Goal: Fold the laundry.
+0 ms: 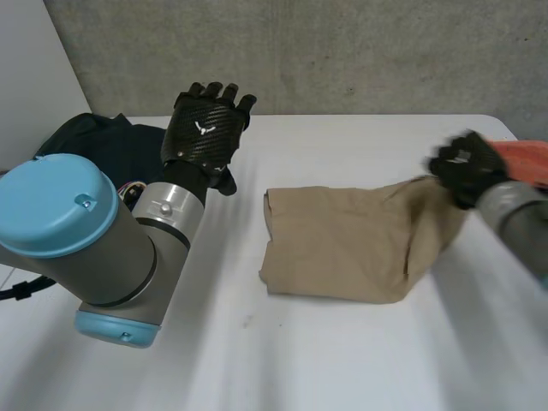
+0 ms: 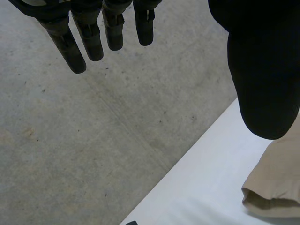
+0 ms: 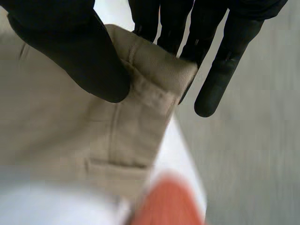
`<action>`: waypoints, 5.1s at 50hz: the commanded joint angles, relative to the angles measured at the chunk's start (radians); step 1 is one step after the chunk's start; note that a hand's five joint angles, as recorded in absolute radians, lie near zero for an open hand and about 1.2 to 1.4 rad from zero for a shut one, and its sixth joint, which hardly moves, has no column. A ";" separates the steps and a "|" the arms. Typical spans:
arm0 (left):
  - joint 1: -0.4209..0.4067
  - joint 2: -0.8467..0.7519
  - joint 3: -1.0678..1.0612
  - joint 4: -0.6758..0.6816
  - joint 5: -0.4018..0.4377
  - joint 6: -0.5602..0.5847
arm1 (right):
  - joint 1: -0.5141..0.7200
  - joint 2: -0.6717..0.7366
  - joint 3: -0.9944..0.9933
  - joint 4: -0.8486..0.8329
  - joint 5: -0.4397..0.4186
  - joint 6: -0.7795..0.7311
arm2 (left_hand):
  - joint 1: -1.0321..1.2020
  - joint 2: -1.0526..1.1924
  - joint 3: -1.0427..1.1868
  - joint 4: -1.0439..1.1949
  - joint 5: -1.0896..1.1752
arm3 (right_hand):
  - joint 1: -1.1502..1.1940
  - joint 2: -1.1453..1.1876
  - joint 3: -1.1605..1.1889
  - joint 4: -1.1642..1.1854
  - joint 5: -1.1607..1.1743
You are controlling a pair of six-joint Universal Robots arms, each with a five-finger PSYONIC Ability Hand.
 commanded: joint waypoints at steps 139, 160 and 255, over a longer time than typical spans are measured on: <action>-0.008 -0.065 0.561 -0.466 0.566 -0.331 | -0.034 0.171 -0.305 -0.572 0.044 0.608 | -0.006 -0.013 -0.018 -0.008 -0.027 | 0.307 0.224 0.211 0.200 0.225; -0.023 -0.090 0.536 -0.452 0.555 -0.347 | -0.471 0.778 -0.693 -0.585 -0.295 0.709 | -0.006 -0.013 -0.018 -0.008 -0.027 | 0.307 0.224 0.211 0.200 0.225; 0.557 -0.375 0.625 -0.164 0.373 -0.034 | 0.055 -0.108 0.368 -0.355 -0.135 0.166 | 1.194 1.187 1.182 1.192 1.173 | -0.914 -0.998 -1.011 -1.021 -0.996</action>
